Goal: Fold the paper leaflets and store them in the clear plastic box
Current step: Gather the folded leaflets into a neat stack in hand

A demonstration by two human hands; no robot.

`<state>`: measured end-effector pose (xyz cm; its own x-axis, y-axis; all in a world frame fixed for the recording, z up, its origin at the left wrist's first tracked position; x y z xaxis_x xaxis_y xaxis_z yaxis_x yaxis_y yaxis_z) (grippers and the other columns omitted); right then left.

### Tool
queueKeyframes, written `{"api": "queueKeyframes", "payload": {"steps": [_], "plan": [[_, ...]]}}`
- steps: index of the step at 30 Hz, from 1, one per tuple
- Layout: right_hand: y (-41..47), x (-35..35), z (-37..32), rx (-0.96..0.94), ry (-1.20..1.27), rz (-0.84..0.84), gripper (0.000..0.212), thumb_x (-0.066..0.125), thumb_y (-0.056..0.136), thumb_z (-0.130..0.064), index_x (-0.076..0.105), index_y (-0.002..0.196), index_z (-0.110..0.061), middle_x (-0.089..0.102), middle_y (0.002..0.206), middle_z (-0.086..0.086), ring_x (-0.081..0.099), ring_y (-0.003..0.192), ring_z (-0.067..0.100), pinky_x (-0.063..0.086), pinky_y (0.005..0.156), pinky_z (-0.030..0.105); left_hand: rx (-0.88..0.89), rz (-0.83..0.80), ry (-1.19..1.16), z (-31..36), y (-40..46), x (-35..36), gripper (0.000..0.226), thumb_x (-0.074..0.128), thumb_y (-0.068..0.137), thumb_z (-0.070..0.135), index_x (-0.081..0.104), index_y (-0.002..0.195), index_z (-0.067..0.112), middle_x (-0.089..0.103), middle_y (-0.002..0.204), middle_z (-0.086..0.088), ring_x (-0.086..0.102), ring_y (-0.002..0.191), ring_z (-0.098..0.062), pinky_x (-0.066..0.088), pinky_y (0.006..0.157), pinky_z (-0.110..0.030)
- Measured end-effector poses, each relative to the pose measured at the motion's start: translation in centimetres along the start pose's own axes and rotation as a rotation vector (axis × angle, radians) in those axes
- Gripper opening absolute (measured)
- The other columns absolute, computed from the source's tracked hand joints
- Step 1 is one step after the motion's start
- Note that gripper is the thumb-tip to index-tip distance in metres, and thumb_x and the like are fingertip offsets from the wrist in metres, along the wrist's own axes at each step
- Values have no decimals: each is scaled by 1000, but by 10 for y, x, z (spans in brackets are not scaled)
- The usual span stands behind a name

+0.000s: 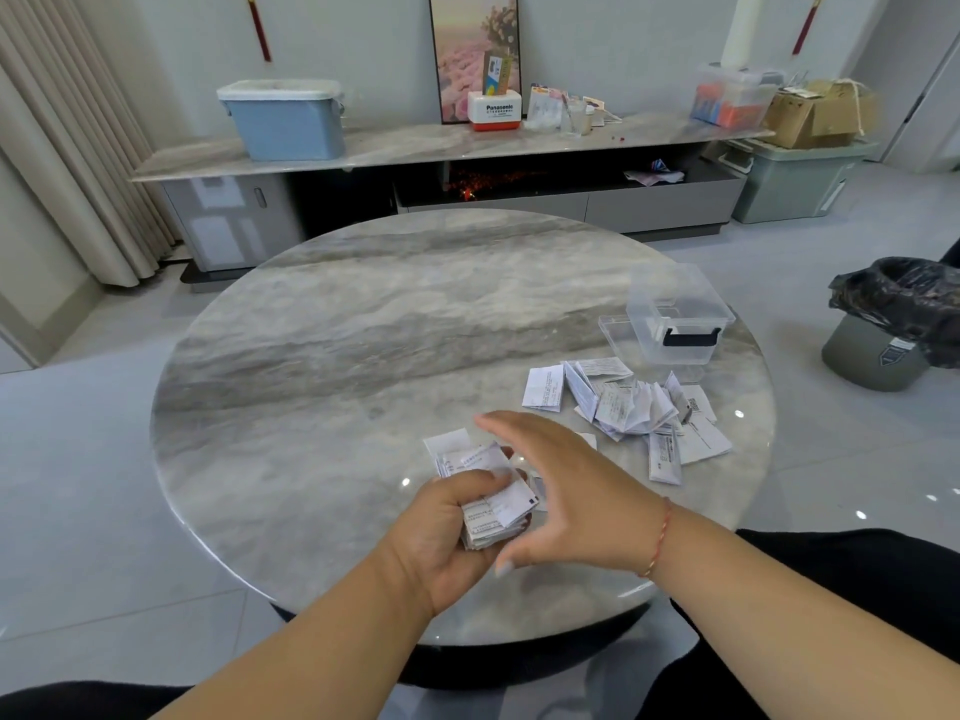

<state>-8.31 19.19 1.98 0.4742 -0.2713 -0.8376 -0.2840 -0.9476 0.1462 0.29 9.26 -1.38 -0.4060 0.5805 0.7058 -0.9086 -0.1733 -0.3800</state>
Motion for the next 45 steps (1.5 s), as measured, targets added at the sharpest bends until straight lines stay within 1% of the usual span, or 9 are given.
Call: {"api": "queueKeyframes", "payload": {"steps": [4,7,12,20,24,28,33,38,45], "plan": [[4,24,-2,-122,-233,132,104,77,56,-57,31,142,-19,50,133,-2,37,120,7,25,102,20,-29,-46,45,-7,-2,5,21,58,67,3,65,87,3,63,78,-17,66,71,-27,52,62,-33],[3,13,-5,-44,-75,87,98,65,62,-65,30,142,-21,47,132,-8,40,120,5,28,104,20,-25,5,-12,-7,-1,1,28,60,69,3,62,97,4,62,81,-17,64,70,-26,54,64,-33],[-4,-33,62,375,-63,300,30,66,82,-37,60,108,-24,59,98,-14,54,95,8,41,80,23,10,122,-152,-1,5,-10,39,50,68,-6,57,105,4,59,72,-13,61,57,-23,57,58,-32],[2,8,74,392,-520,-55,19,49,89,-27,59,73,-22,53,83,-2,48,89,19,37,69,29,-18,187,-122,-2,5,-17,28,63,69,7,55,96,8,53,66,-9,49,51,-18,48,52,-27],[2,-5,69,562,-86,221,46,51,92,-18,30,51,-19,34,56,0,37,56,18,27,52,30,-5,239,-109,-2,7,-26,26,65,69,9,53,93,9,52,65,-8,49,50,-17,49,50,-27],[6,3,36,738,908,357,26,52,92,-5,59,67,-9,49,57,10,42,35,15,36,37,19,45,231,-44,-5,9,-23,20,68,70,11,57,87,8,55,65,-8,51,51,-17,49,50,-27],[10,21,0,736,1301,241,27,41,92,-10,58,73,0,54,66,15,52,51,18,43,42,25,137,179,77,-9,7,-11,32,66,73,12,65,103,-1,69,91,-17,66,72,-23,53,61,-29],[8,19,3,514,763,307,9,65,84,-19,70,82,-12,59,59,0,50,51,7,41,50,21,143,143,52,-5,5,-9,24,65,74,15,69,93,2,69,84,-15,63,70,-24,48,66,-31],[8,28,-8,381,271,330,21,54,90,-11,65,72,-11,49,59,-8,46,58,4,33,56,20,119,38,-3,-7,3,-8,17,62,81,18,66,91,6,67,88,-15,66,79,-24,53,77,-35]]}}
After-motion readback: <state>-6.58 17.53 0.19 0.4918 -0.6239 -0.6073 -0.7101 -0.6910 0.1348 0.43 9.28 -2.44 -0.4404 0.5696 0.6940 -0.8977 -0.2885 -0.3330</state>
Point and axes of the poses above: each hand's wrist, its own y-axis towards the middle knuckle, its own x-axis out of the palm, z = x × y, the point moved 2 cm from there along y, towards the middle knuckle
